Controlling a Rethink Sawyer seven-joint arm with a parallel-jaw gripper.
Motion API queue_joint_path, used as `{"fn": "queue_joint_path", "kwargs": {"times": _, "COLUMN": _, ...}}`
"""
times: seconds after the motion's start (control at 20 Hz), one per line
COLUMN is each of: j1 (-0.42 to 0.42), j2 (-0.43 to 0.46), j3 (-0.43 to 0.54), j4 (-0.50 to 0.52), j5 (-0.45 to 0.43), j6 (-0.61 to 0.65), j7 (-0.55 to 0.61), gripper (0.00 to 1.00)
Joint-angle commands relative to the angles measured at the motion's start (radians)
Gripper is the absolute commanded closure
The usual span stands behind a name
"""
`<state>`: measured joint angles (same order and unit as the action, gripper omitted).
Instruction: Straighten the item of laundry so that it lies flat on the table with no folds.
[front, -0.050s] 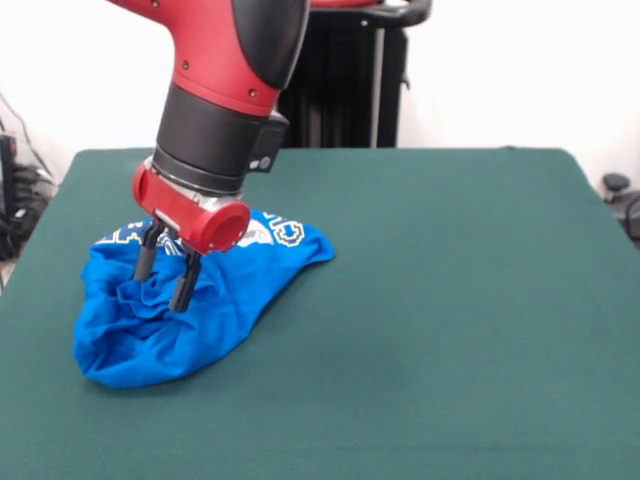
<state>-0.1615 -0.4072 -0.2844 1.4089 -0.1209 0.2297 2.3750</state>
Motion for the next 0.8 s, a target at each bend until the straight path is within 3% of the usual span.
{"fn": "queue_joint_path", "kwargs": {"times": 0.05, "j1": 0.054, "j2": 0.071, "j3": 0.085, "j4": 0.070, "j5": 0.035, "j6": 0.166, "j7": 0.081, "gripper": 0.00}}
{"fn": "queue_joint_path", "kwargs": {"times": 0.2, "j1": 0.055, "j2": 0.073, "j3": 0.081, "j4": 0.067, "j5": 0.036, "j6": 0.200, "j7": 0.077, "gripper": 0.00}}
{"fn": "queue_joint_path", "kwargs": {"times": 0.5, "j1": -0.031, "j2": 0.047, "j3": 0.187, "j4": 0.142, "j5": 0.088, "j6": 0.272, "j7": 0.060, "gripper": 0.00}}
{"fn": "queue_joint_path", "kwargs": {"times": 0.8, "j1": 0.003, "j2": 0.062, "j3": 0.129, "j4": 0.142, "j5": 0.065, "j6": 0.274, "j7": 0.084, "gripper": 0.00}}
